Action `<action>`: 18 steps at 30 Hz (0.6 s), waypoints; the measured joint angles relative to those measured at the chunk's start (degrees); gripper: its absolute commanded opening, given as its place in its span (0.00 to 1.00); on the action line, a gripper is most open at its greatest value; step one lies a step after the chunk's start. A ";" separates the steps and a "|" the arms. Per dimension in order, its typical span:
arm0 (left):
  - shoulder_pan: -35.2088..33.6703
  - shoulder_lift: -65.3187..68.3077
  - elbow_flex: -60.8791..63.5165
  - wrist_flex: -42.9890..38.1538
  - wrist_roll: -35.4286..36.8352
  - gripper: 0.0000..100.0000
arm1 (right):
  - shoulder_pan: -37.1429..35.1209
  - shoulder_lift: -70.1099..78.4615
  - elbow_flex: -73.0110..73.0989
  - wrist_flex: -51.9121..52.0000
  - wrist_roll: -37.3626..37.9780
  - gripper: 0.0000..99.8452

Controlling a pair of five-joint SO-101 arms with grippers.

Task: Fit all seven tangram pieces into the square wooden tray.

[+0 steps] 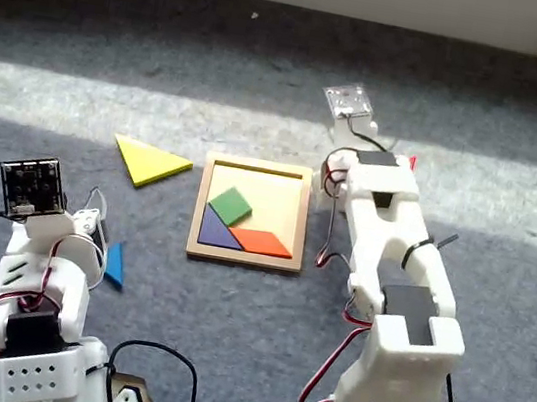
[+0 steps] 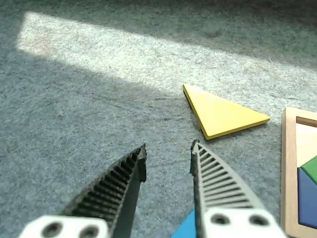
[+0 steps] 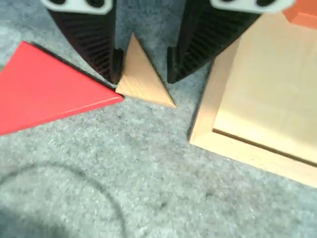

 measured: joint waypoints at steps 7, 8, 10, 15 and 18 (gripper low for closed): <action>0.00 0.00 0.00 0.00 0.00 0.17 | 0.09 4.92 -1.67 -1.67 2.90 0.15; 0.00 0.00 0.00 0.00 0.00 0.17 | 0.09 5.10 -2.02 -1.67 2.90 0.13; 0.00 0.00 0.00 0.00 0.00 0.17 | 0.09 5.10 -2.20 -1.67 3.08 0.07; 0.00 0.00 0.00 0.00 0.00 0.17 | 0.35 5.10 -2.55 -1.67 3.25 0.00; 0.00 0.00 0.00 0.00 0.00 0.17 | 0.35 5.10 -2.55 -1.67 3.25 0.01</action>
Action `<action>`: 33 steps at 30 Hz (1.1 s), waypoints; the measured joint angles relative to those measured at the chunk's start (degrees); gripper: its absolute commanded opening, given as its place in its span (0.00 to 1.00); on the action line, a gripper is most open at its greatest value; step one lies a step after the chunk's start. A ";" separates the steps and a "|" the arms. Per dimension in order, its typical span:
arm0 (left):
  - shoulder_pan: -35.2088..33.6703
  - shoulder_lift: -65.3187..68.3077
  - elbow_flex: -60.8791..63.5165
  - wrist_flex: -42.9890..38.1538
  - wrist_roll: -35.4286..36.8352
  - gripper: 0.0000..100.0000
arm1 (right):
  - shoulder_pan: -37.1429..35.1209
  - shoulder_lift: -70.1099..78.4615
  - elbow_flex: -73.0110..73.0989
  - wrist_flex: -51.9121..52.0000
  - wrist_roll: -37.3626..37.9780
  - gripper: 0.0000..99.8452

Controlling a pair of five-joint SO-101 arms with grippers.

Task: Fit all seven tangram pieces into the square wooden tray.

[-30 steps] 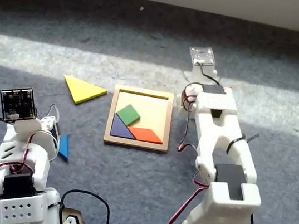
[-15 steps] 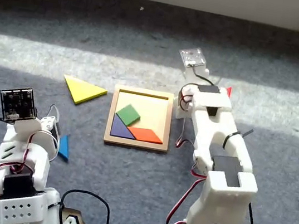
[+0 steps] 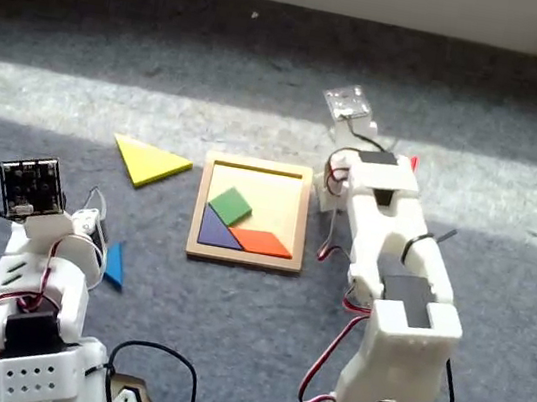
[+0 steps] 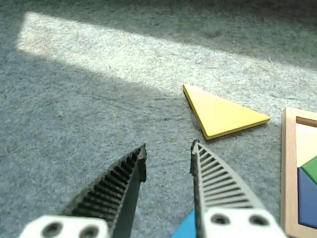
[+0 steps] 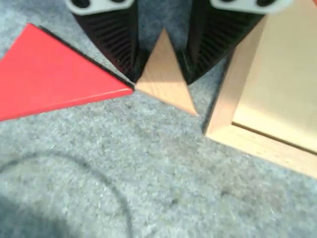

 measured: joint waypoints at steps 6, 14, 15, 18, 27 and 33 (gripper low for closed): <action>0.00 0.00 0.00 0.00 0.00 0.17 | 0.00 -0.53 0.00 0.00 0.00 0.01; 0.00 0.00 0.09 0.00 0.00 0.17 | -0.35 -13.01 5.80 0.00 0.00 0.01; 0.00 0.00 0.53 0.00 0.00 0.17 | -0.35 -14.59 6.95 0.09 0.00 0.01; 0.00 -0.09 0.79 0.00 0.00 0.17 | -0.35 -19.08 10.46 0.09 0.00 0.01; 0.00 0.00 0.79 0.00 0.00 0.17 | -6.95 -29.71 20.13 0.09 0.00 0.01; 0.00 0.00 0.79 0.00 0.00 0.17 | -12.48 -31.12 22.24 0.09 0.00 0.01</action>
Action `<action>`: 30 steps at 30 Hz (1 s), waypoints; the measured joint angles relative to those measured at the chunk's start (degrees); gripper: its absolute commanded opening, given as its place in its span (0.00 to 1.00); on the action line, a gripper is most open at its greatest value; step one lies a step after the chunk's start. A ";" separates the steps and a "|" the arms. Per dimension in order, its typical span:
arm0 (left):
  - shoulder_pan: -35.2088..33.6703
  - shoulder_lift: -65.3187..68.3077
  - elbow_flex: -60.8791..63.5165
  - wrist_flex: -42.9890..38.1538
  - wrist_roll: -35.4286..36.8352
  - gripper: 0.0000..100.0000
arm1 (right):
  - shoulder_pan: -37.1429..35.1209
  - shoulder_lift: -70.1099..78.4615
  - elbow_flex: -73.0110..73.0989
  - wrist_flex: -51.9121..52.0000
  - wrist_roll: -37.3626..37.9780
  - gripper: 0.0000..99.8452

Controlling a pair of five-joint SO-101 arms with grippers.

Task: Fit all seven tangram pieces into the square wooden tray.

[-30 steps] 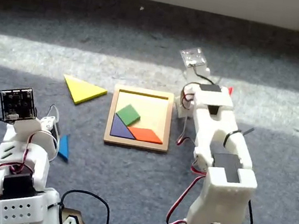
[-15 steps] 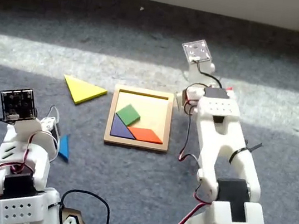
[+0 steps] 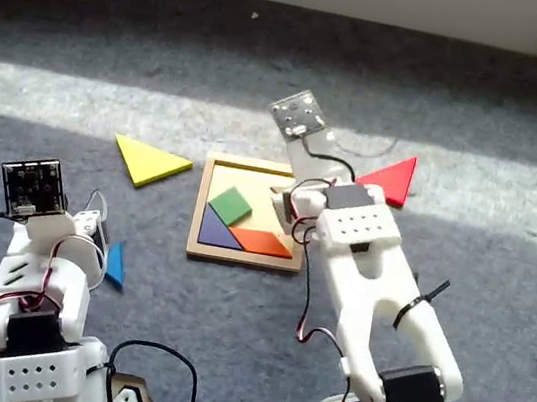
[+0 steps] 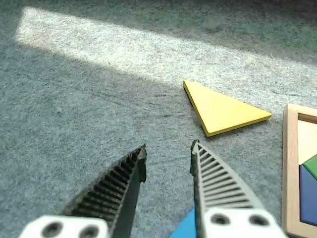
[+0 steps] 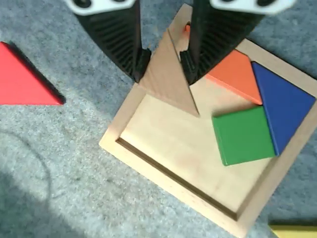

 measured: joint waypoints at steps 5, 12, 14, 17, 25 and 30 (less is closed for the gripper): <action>0.00 0.00 0.00 0.00 0.00 0.17 | -2.46 0.00 0.00 0.00 1.05 0.01; 0.00 0.00 0.00 0.00 0.00 0.17 | -4.92 0.00 0.00 0.00 11.96 0.01; 0.00 0.00 0.00 0.00 0.00 0.17 | -5.98 0.00 0.00 0.00 14.15 0.01; 0.00 0.00 0.00 0.00 0.00 0.17 | -6.33 0.00 0.00 0.00 16.62 0.05; 0.00 0.00 0.00 0.00 0.00 0.17 | -6.86 10.29 -3.60 0.97 20.40 0.06; 0.00 0.00 0.00 0.00 0.00 0.17 | -6.95 16.44 -11.60 6.42 22.24 0.06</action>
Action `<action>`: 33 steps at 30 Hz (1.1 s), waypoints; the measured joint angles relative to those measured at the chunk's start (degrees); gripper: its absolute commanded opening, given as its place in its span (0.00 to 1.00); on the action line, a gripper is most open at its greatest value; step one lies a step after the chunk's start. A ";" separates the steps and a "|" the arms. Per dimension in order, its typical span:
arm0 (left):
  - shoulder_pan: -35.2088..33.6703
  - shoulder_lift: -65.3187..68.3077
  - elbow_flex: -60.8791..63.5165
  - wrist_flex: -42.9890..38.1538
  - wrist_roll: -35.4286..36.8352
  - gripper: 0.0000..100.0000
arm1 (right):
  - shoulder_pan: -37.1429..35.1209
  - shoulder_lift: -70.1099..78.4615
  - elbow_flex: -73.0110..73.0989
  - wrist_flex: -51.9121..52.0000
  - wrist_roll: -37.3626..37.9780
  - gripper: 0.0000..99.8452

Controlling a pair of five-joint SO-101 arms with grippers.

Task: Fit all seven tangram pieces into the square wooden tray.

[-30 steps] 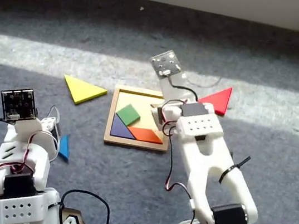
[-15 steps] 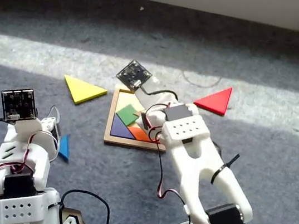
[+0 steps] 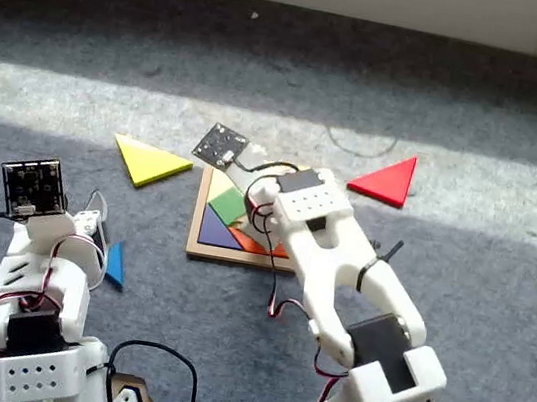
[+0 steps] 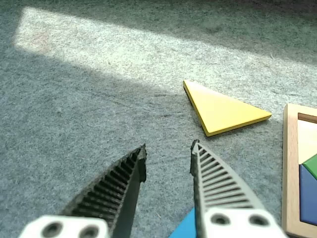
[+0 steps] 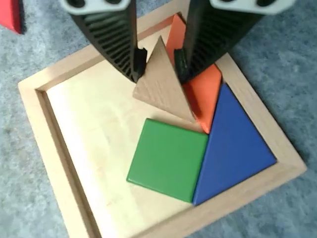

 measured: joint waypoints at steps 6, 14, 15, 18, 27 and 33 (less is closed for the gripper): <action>0.00 0.00 0.00 0.00 0.00 0.17 | 0.00 4.22 -6.86 4.75 2.37 0.07; 0.00 0.00 0.00 0.00 0.00 0.17 | 0.00 7.91 -10.37 9.05 3.78 0.07; 0.00 0.00 0.00 0.00 0.00 0.17 | 0.00 7.91 -10.37 9.23 3.78 0.07; 0.00 0.00 0.00 0.00 0.00 0.17 | 0.00 7.91 -10.37 9.32 3.78 0.06; 0.00 0.00 0.00 0.00 0.00 0.17 | 1.41 8.00 -14.77 9.32 -2.81 0.03; 0.00 0.00 0.00 0.00 0.00 0.17 | 6.07 8.00 -17.67 9.32 -10.02 0.01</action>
